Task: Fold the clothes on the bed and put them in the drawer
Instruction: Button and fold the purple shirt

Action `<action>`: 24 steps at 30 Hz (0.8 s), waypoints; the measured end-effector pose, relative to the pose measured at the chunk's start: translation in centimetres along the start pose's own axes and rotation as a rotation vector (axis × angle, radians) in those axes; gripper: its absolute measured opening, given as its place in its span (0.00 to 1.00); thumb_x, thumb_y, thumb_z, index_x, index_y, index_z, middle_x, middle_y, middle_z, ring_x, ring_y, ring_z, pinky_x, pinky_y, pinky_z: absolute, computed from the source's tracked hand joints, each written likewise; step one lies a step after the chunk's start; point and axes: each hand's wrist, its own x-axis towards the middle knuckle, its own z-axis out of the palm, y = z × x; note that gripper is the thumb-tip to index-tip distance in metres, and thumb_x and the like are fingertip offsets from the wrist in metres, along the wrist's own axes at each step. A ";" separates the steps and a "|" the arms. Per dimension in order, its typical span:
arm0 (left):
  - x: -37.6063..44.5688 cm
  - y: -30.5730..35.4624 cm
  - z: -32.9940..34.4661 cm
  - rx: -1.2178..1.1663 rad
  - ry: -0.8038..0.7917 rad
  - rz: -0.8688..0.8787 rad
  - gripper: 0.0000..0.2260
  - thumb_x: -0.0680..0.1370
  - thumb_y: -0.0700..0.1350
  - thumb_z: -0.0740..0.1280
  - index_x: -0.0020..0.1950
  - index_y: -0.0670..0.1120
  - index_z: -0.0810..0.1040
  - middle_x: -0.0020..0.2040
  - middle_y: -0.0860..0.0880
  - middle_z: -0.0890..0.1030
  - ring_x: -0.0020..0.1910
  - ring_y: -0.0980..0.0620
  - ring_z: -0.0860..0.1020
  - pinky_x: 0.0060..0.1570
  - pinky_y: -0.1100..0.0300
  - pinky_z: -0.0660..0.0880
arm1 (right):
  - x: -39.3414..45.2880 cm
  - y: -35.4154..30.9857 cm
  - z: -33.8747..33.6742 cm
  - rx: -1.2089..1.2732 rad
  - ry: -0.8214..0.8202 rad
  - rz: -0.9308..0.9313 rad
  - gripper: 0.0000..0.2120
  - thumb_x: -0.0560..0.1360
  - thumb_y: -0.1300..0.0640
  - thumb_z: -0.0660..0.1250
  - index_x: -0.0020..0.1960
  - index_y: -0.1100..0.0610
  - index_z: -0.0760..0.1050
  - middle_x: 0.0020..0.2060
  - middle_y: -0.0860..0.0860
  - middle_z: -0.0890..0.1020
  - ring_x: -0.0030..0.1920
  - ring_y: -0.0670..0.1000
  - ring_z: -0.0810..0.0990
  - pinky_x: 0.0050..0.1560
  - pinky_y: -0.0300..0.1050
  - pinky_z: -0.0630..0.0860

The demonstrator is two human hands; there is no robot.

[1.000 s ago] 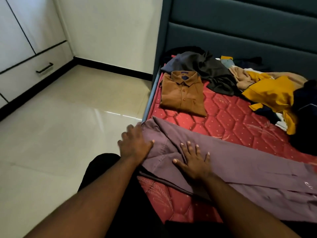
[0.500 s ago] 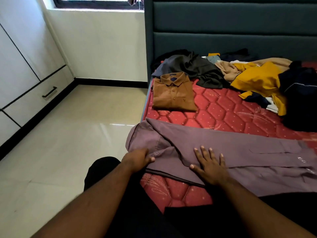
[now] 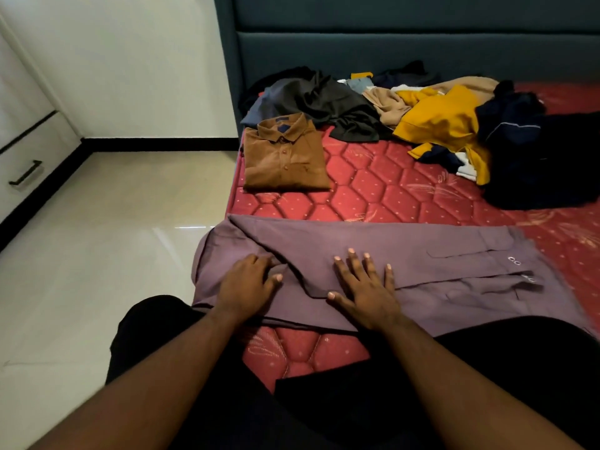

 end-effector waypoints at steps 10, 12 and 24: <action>1.6 3.3 1.0 -0.435 -0.140 -0.173 0.17 0.68 0.51 0.77 0.30 0.47 0.71 0.26 0.54 0.68 0.26 0.53 0.68 0.28 0.58 0.60 | 0.6 2.3 -4.5 0.106 0.126 -0.013 0.13 0.74 0.44 0.68 0.48 0.53 0.77 0.50 0.53 0.78 0.53 0.57 0.77 0.50 0.47 0.70; 0.0 2.9 0.9 -0.500 -0.235 -0.132 0.21 0.69 0.47 0.77 0.27 0.46 0.67 0.24 0.55 0.64 0.24 0.58 0.60 0.27 0.60 0.56 | -0.1 4.4 -5.3 0.070 -0.045 -0.034 0.13 0.73 0.44 0.69 0.49 0.52 0.77 0.50 0.52 0.78 0.53 0.55 0.77 0.50 0.46 0.72; -5.2 5.2 -2.5 -0.600 -0.644 0.390 0.15 0.69 0.30 0.68 0.45 0.48 0.87 0.48 0.58 0.84 0.49 0.66 0.80 0.54 0.70 0.74 | -3.8 6.7 -8.2 -0.312 -0.201 -0.220 0.36 0.71 0.45 0.68 0.75 0.36 0.56 0.72 0.48 0.61 0.70 0.55 0.62 0.66 0.53 0.62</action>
